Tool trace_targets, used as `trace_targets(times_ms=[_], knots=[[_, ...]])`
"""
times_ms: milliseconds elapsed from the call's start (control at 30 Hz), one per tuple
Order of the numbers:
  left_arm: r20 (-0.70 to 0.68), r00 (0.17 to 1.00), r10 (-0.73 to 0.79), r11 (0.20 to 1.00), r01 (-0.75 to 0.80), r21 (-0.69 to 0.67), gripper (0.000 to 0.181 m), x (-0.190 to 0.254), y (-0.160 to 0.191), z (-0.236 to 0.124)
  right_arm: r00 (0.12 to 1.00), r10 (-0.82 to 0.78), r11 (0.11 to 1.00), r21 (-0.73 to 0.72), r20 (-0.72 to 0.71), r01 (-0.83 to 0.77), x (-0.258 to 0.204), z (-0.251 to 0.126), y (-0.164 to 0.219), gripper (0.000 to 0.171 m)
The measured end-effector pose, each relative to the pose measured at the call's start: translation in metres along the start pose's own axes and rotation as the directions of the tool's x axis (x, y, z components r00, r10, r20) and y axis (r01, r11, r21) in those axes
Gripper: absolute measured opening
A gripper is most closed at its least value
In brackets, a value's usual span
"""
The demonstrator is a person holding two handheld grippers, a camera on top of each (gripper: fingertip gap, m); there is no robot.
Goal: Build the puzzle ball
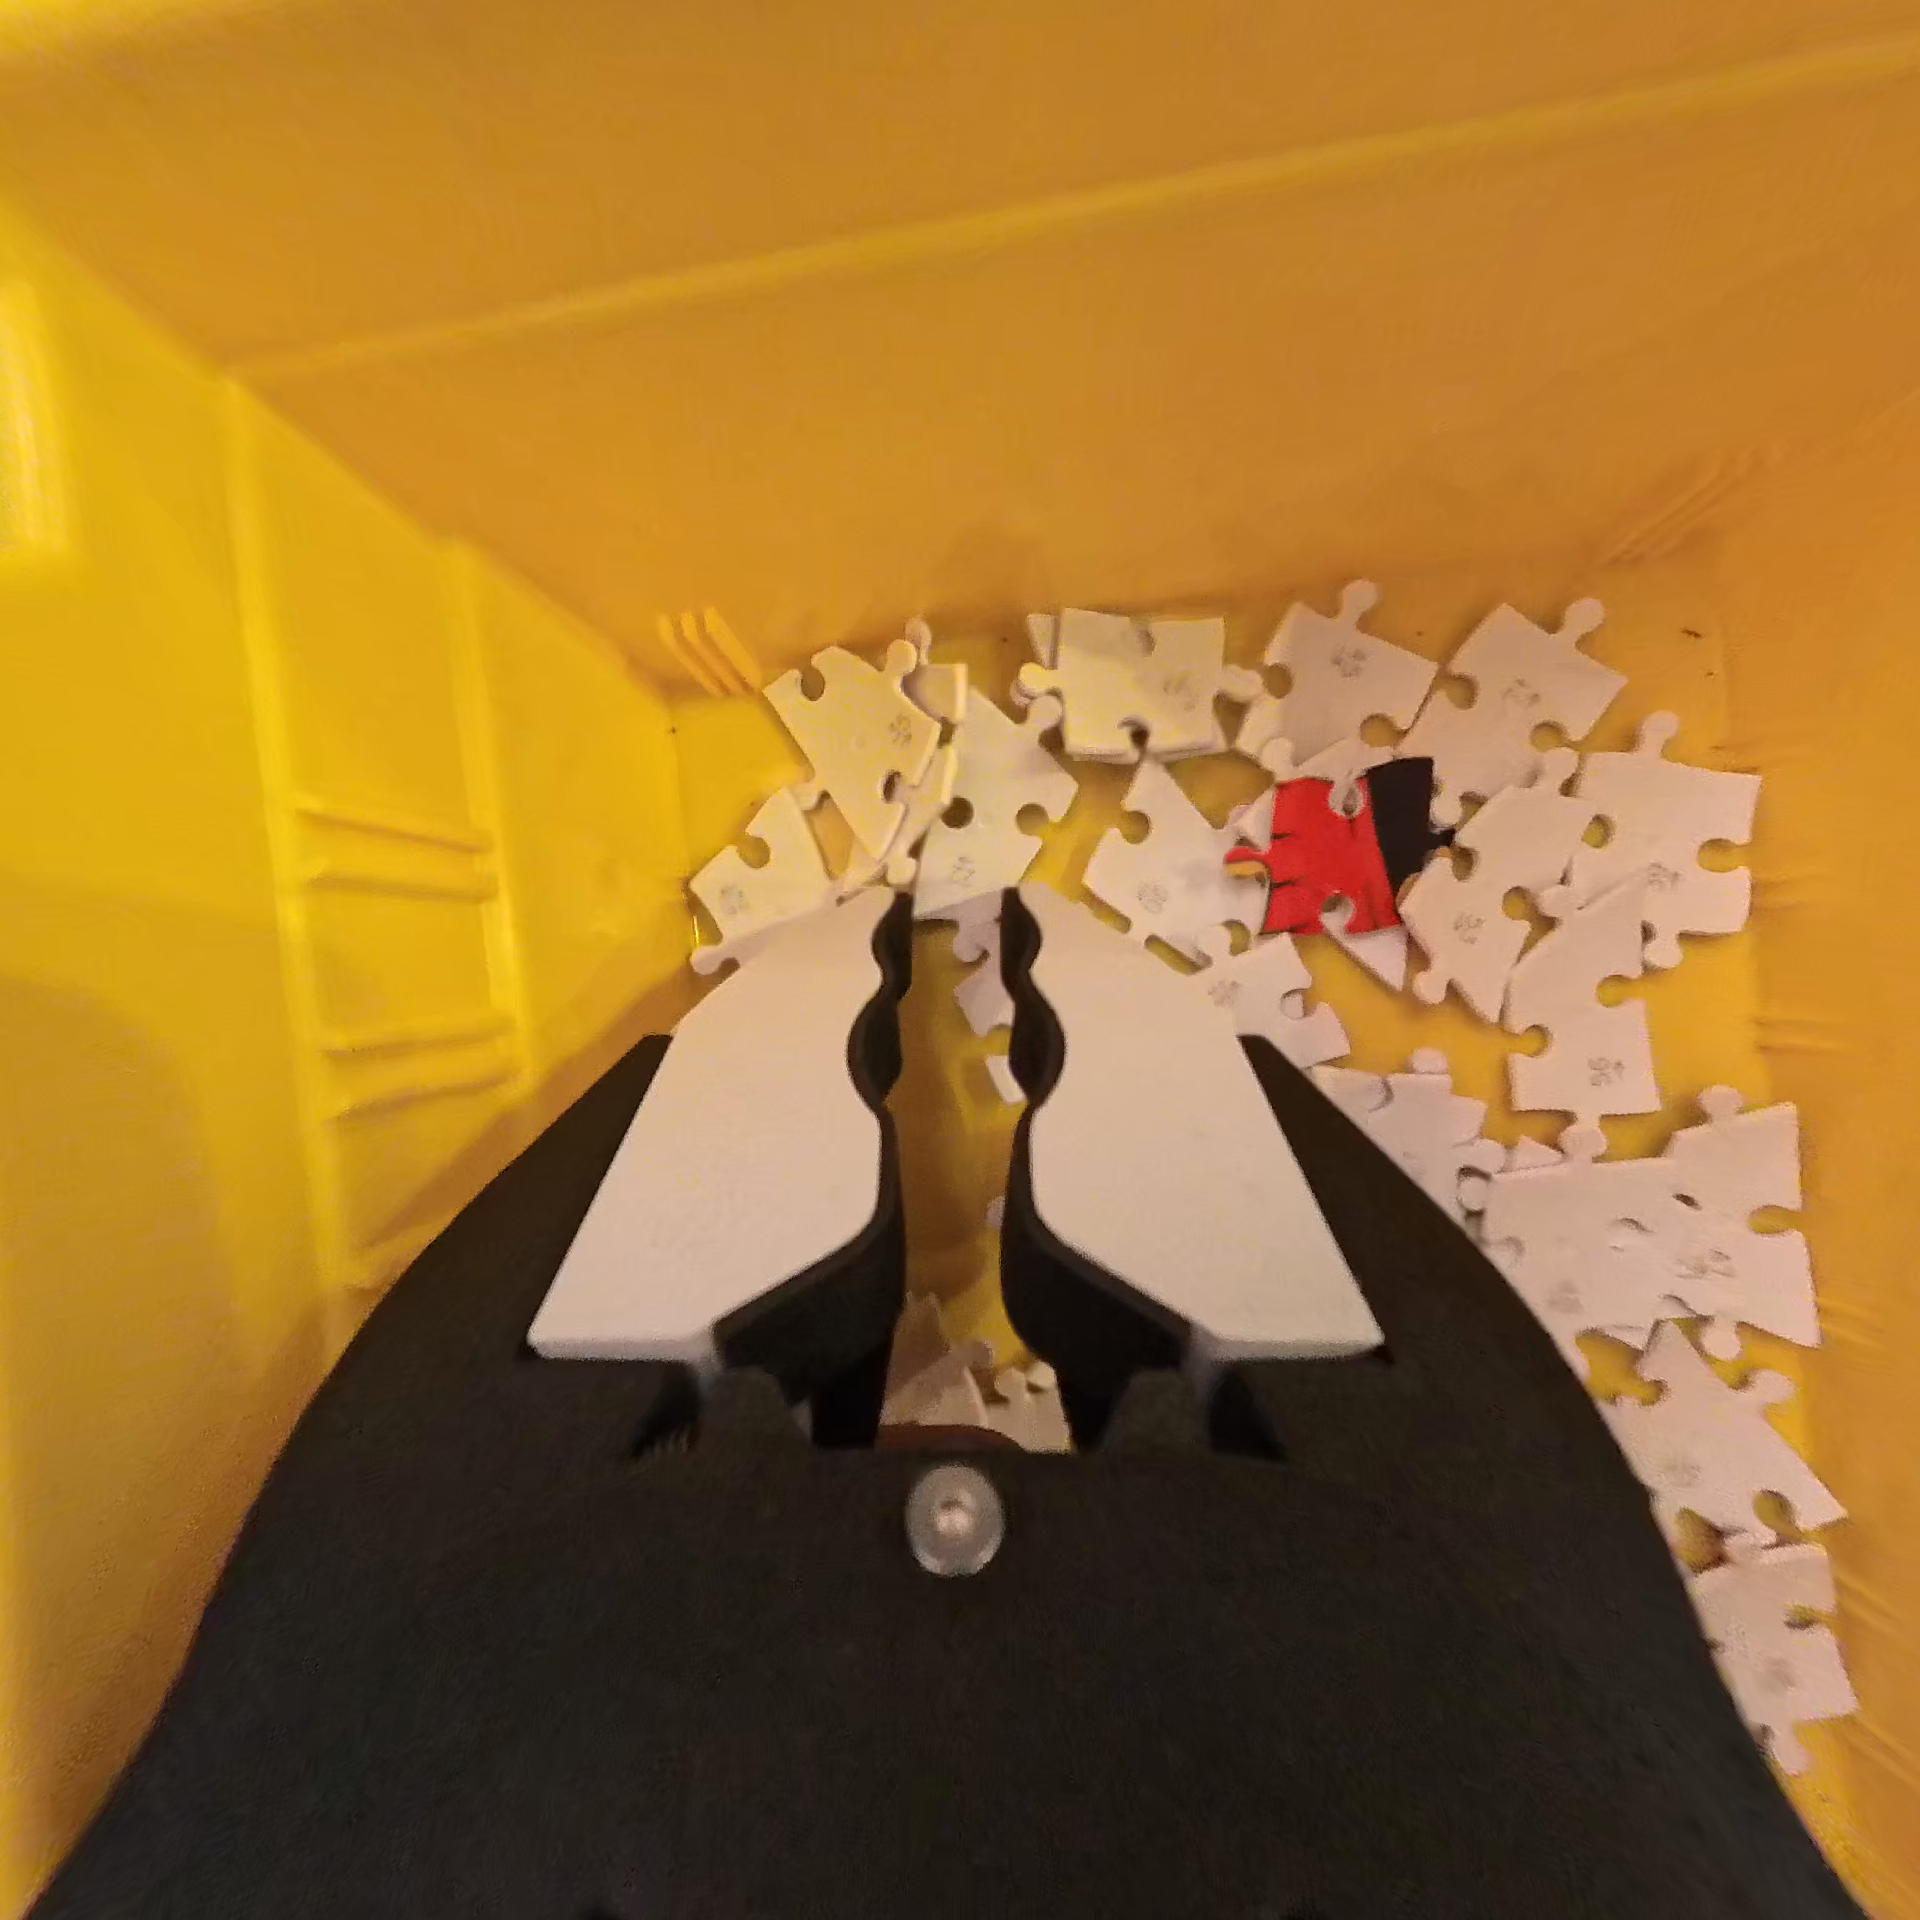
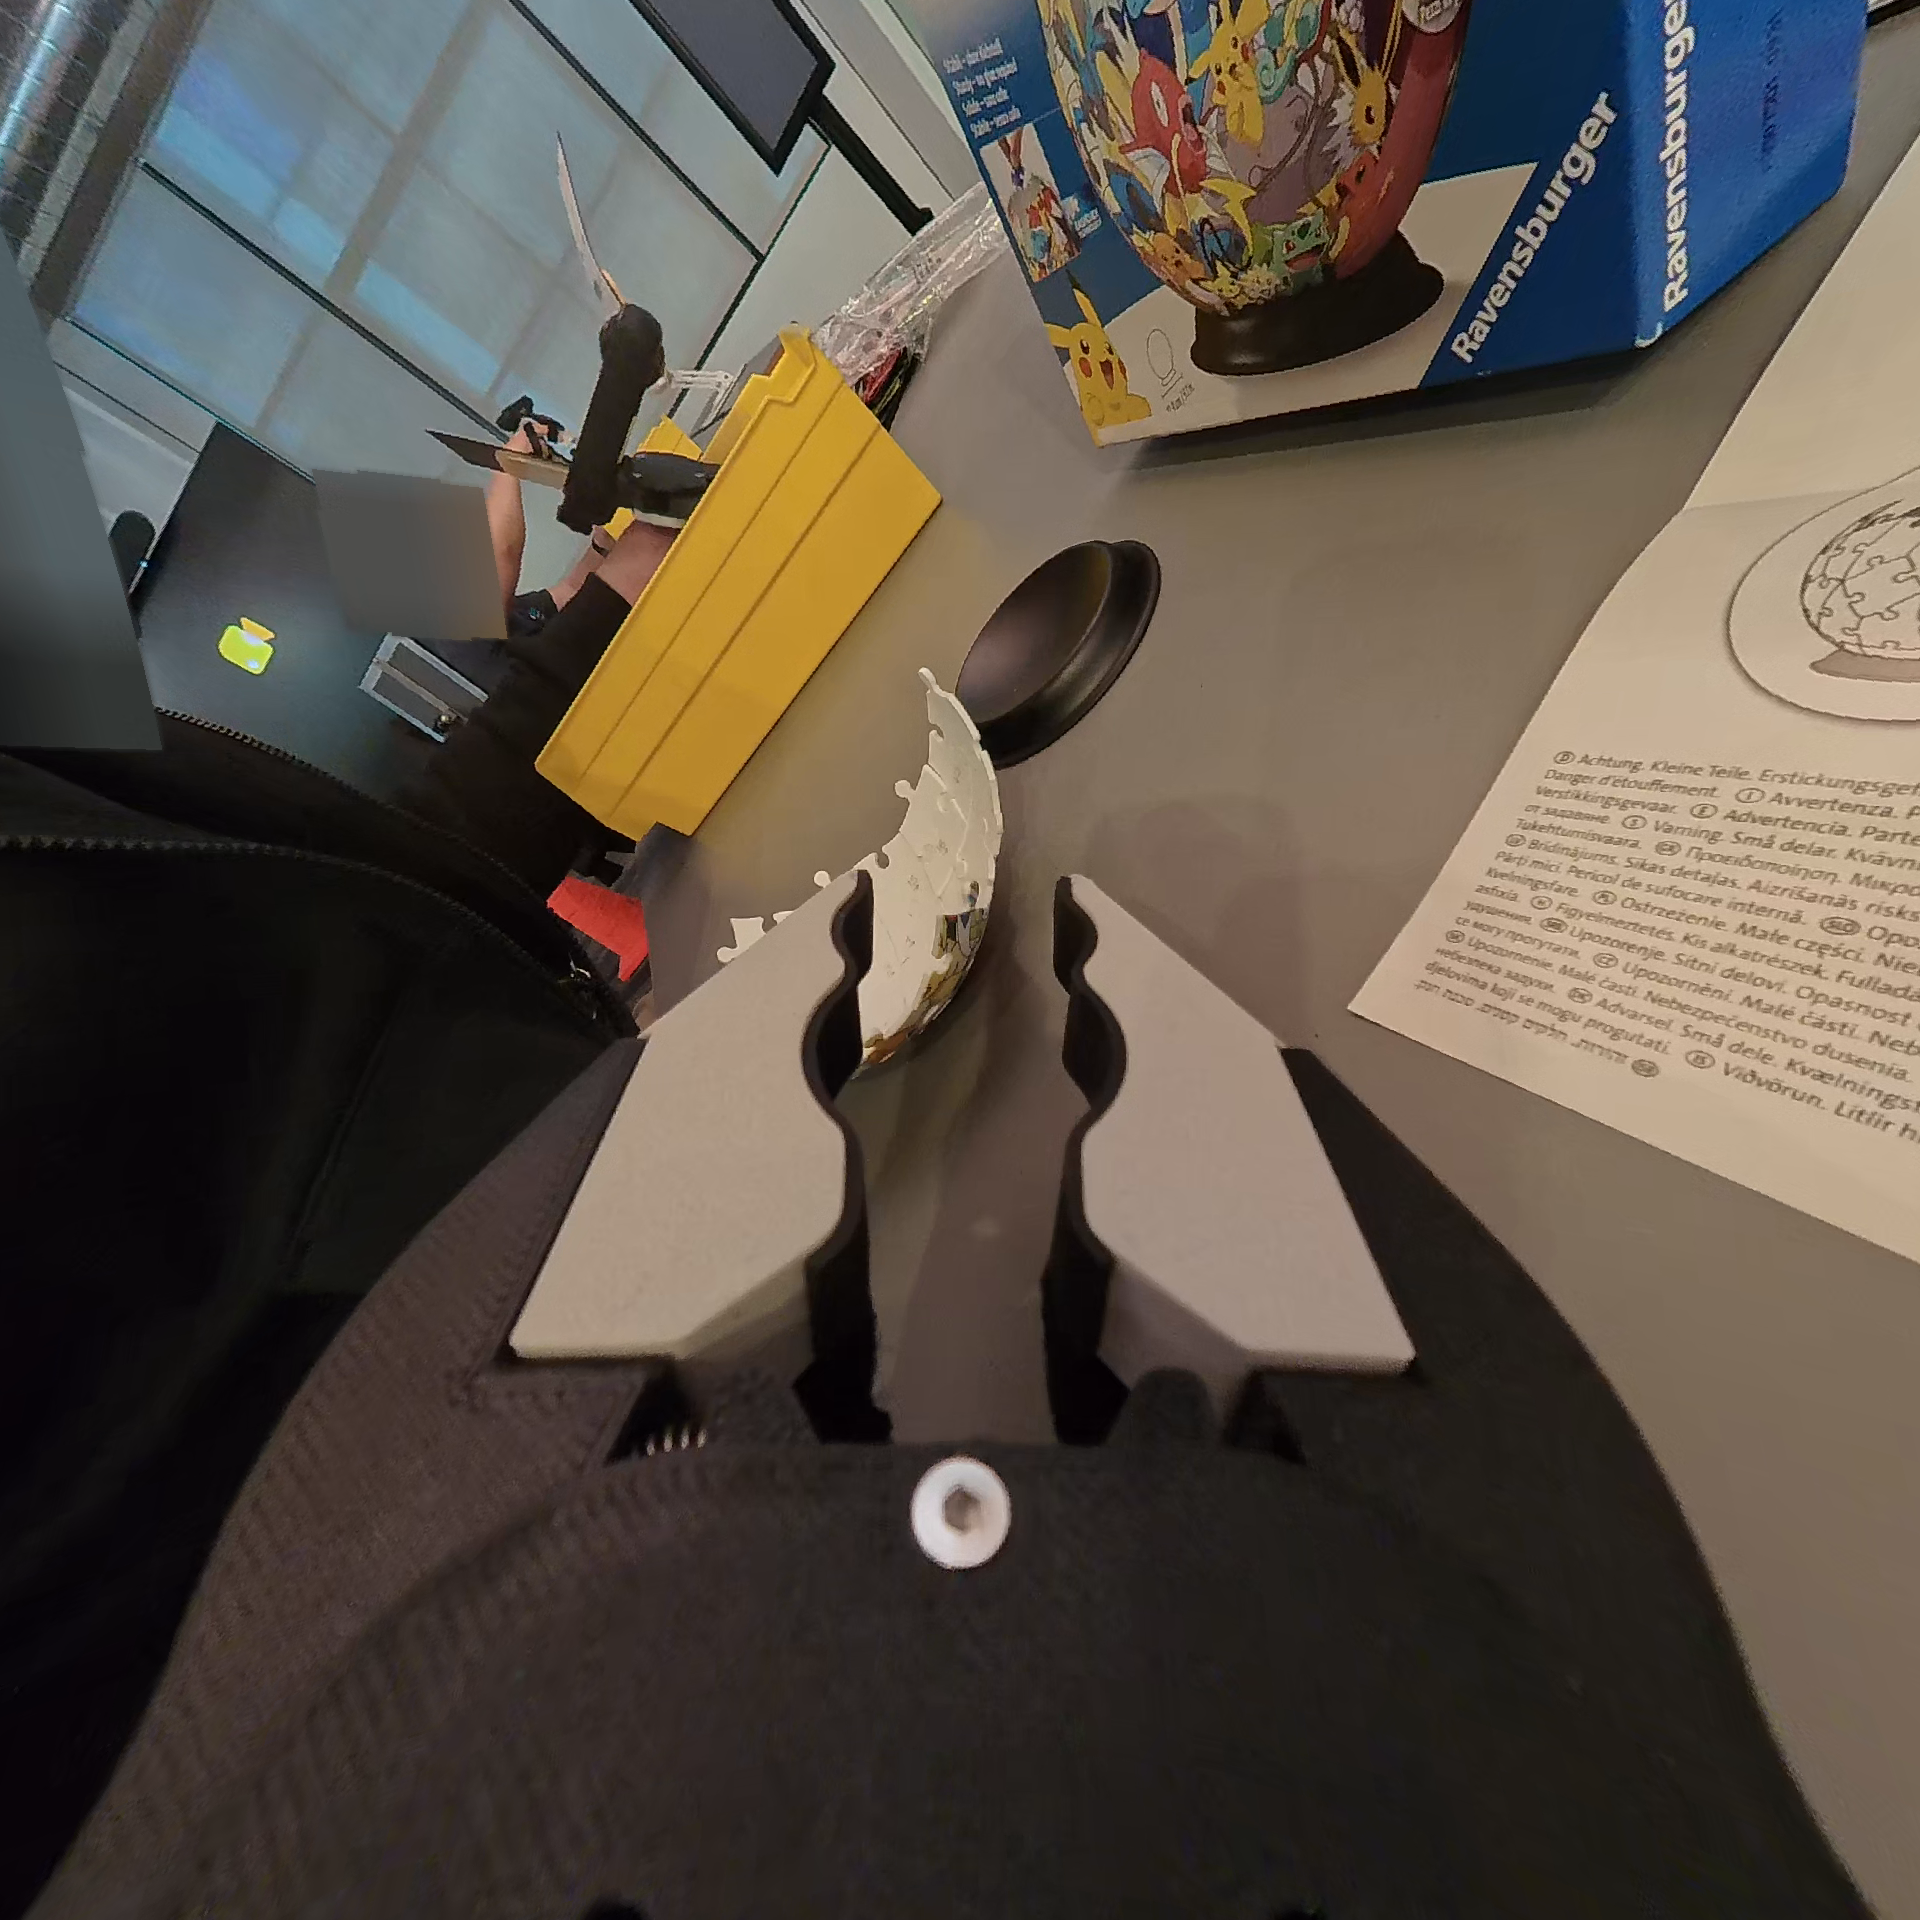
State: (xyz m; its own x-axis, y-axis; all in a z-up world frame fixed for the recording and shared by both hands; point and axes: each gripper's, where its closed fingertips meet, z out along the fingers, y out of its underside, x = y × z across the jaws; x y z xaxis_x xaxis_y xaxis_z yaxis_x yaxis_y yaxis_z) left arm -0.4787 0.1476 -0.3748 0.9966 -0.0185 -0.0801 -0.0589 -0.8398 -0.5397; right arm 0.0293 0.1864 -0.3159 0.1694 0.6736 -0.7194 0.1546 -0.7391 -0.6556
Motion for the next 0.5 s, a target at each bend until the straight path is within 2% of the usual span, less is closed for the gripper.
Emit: trace_targets(times_ms=[67,367,500], knots=[[0.016,1.000,0.012,0.999,-0.013,0.035,0.002,0.000,-0.005,-0.007,1.000,0.000,1.000,0.000,0.001,0.000,0.000,0.000,0.000,0.034],[0.034,0.995,0.089,0.995,-0.090,0.032,0.002,0.004,0.000,-0.019,1.000,0.000,1.000,-0.001,0.001,0.000,0.000,0.000,0.000,0.034],[0.023,0.995,0.100,0.991,-0.101,0.086,0.002,0.012,-0.009,-0.042,1.000,0.002,1.000,0.000,0.001,-0.002,0.000,0.000,0.000,0.034]])
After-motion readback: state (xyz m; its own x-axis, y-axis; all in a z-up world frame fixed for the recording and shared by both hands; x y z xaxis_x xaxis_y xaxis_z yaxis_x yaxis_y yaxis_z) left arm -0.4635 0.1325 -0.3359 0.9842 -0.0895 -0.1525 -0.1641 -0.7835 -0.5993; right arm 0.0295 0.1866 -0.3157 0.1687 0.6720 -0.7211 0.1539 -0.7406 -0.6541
